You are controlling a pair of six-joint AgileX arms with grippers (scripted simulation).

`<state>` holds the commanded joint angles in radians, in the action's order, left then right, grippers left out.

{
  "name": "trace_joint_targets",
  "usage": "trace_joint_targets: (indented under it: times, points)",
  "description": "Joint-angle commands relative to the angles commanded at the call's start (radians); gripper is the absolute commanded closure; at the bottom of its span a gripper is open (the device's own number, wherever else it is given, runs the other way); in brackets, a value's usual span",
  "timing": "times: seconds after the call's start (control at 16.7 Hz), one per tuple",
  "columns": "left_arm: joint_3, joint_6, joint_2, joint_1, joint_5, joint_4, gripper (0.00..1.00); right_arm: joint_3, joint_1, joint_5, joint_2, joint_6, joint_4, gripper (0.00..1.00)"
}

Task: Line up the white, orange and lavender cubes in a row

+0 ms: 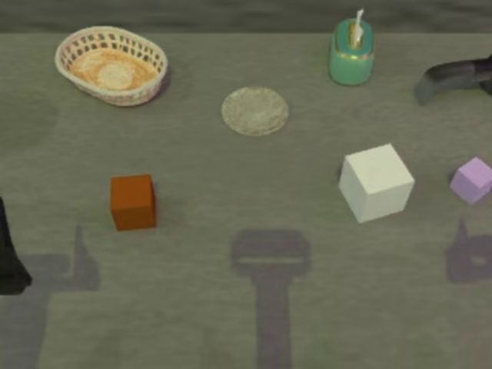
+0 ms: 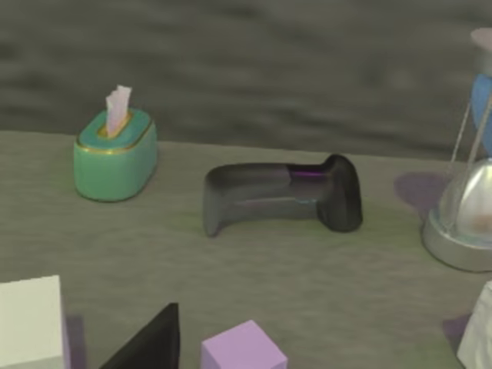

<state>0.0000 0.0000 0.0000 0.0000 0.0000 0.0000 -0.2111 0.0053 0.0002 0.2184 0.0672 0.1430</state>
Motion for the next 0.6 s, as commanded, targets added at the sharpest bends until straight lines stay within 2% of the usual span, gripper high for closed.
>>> trace_joint_targets:
  times: [0.24, 0.6]
  points:
    - [0.0, 0.0, 0.0, 0.0, 0.0, 0.0, 0.0, -0.297, 0.01, -0.002, 0.351, 0.092, 0.194, 0.0]
    - [0.0, 0.0, 0.0, 0.0, 0.0, 0.0, 0.0, -0.81, 0.026, 0.003, 1.049, 0.257, 0.546, 0.0]
